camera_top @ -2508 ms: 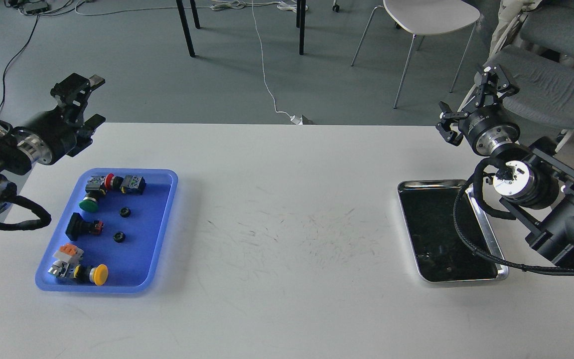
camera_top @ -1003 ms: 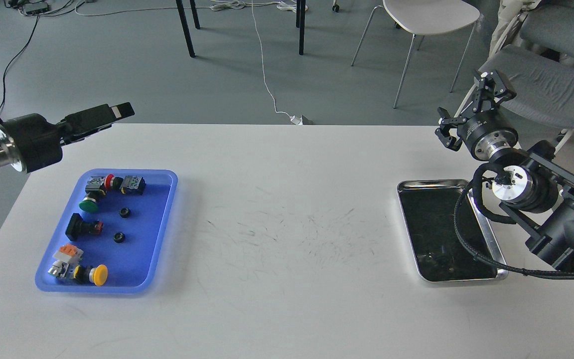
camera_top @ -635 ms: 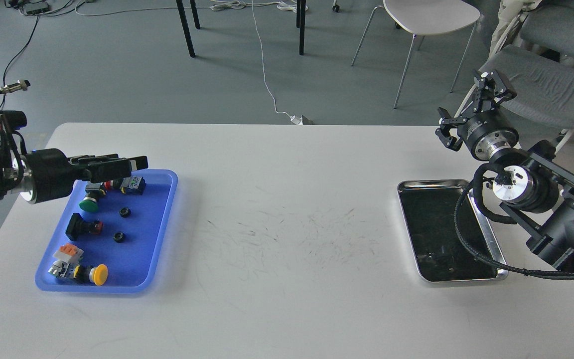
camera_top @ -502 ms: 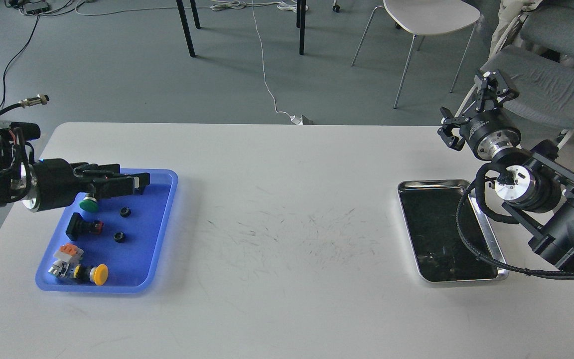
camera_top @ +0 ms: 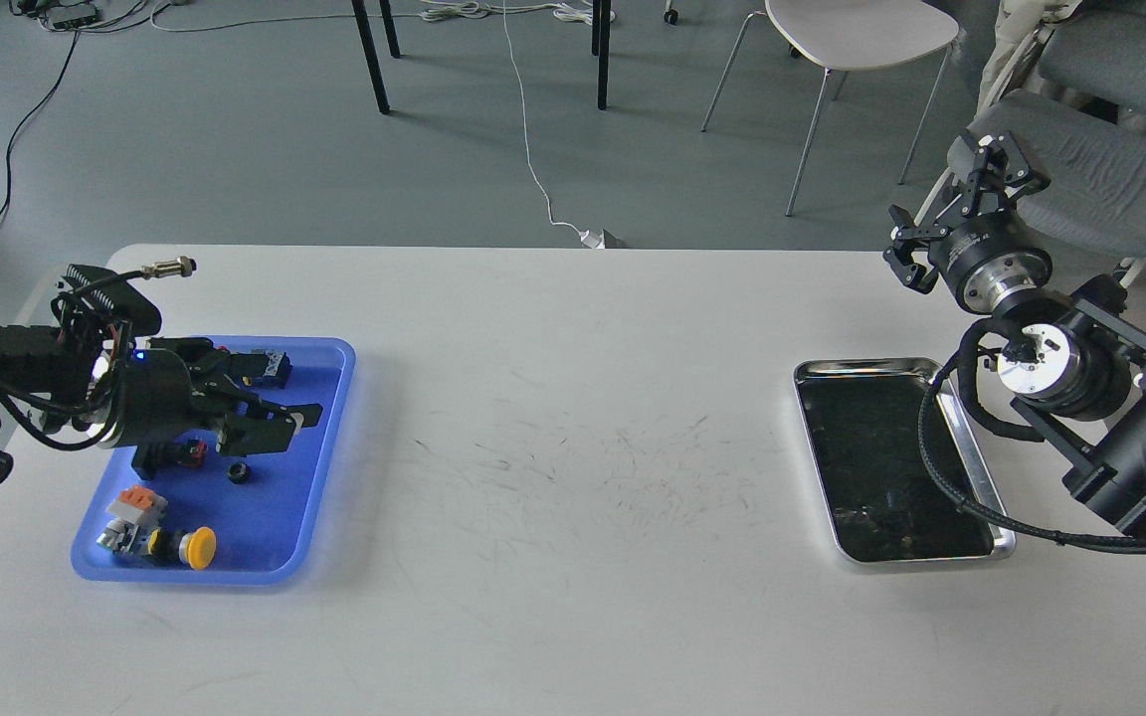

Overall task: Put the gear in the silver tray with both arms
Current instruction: 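Lower the left gripper into the blue tray and grasp the black gear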

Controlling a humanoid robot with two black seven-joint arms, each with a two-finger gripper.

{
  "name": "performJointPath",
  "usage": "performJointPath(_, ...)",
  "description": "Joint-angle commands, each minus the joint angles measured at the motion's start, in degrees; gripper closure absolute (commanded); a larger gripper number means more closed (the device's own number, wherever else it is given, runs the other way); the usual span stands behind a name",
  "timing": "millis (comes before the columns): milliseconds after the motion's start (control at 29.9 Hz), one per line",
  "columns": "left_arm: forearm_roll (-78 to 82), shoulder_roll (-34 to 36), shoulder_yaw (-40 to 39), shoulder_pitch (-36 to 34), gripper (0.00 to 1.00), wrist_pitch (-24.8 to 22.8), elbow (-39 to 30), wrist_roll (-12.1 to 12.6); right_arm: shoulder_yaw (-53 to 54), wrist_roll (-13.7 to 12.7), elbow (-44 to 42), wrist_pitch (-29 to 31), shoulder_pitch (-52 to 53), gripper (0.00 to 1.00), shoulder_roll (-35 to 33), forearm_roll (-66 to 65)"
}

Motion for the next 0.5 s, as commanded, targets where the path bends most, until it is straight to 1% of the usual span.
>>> performJointPath(0, 3.55, -0.22, 1.28, 0.00, 0.07, 1.53, 0.95, 0.00, 1.92, -0.04, 0.11, 0.07, -0.22, 0.01, -0.03, -0.03)
performJointPath(100, 5.75, -1.27, 1.46, 0.09, 0.08, 3.46, 2.88, 0.00, 2.10, -0.04, 0.20, -0.01, -0.22, 0.01, -0.03, 0.05)
performJointPath(268, 9.00, -3.91, 1.46, 0.09, 0.13, 6.01, 8.68, 0.00, 2.63, -0.04, 0.55, -0.01, -0.22, 0.01, -0.12, -0.03)
performJointPath(401, 9.88, -4.53, 1.90, 0.17, 0.13, 6.45, 9.13, 0.00, 2.98, -0.04, 0.64, -0.02, -0.22, 0.01, -0.12, 0.05)
performJointPath(468, 10.15, -4.61, 3.56, 0.00, 0.13, 6.71, 9.75, 0.00, 3.24, -0.04, 0.64, -0.02, -0.22, 0.01, -0.12, 0.05)
